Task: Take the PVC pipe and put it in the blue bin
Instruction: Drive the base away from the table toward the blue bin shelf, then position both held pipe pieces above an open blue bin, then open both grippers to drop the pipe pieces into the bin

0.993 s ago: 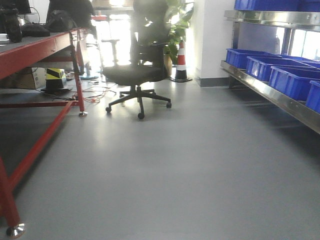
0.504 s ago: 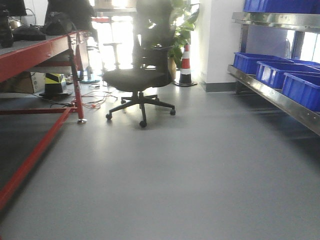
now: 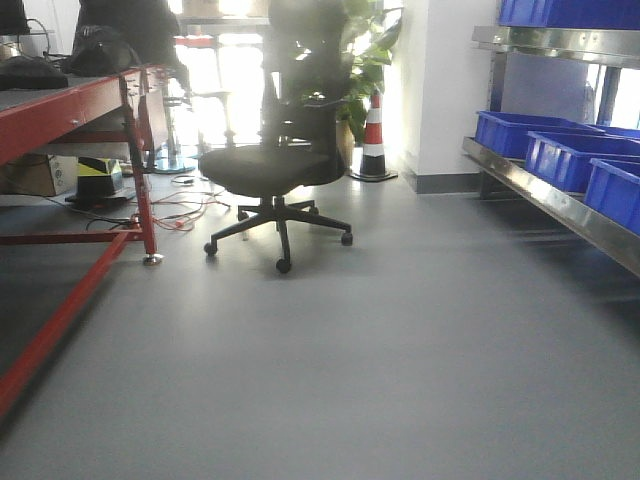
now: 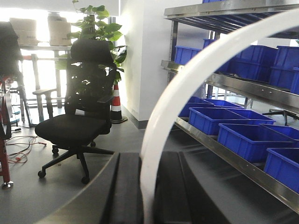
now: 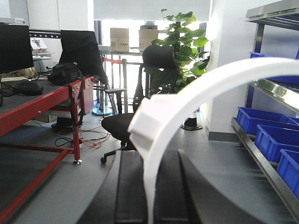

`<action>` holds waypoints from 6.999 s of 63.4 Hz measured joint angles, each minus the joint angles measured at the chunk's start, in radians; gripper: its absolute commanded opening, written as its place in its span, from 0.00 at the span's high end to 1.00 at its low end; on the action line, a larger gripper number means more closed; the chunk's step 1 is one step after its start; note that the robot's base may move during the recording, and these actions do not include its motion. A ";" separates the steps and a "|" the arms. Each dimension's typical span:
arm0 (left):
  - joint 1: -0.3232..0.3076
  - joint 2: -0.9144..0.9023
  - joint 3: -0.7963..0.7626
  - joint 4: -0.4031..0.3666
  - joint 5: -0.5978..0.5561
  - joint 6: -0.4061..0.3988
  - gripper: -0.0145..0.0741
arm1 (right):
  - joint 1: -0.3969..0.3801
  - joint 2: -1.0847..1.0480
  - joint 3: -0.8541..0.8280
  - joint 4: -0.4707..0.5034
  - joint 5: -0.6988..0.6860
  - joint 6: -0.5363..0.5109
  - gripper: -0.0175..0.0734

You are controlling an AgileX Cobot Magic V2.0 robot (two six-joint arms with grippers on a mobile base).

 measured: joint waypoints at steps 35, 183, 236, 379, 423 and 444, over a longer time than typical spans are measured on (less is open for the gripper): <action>0.000 0.000 0.000 0.000 0.000 0.000 0.96 | 0.000 0.000 0.000 0.000 0.000 0.000 0.98; -0.002 0.000 0.000 0.000 0.000 0.000 0.96 | 0.000 0.000 0.000 0.000 0.000 0.000 0.98; -0.002 0.000 0.000 0.000 0.000 0.000 0.96 | 0.000 0.000 0.000 0.000 -0.002 0.000 0.98; -0.025 0.508 -0.617 -0.056 0.544 -0.002 0.96 | 0.005 0.431 -0.357 0.305 0.386 -0.087 0.98; -0.234 0.961 -1.034 0.116 0.576 -0.292 0.96 | 0.235 0.892 -0.683 0.228 0.303 -0.083 0.97; -0.223 1.043 -1.037 0.154 0.496 -0.296 0.96 | 0.241 0.966 -0.692 0.161 0.204 -0.075 0.97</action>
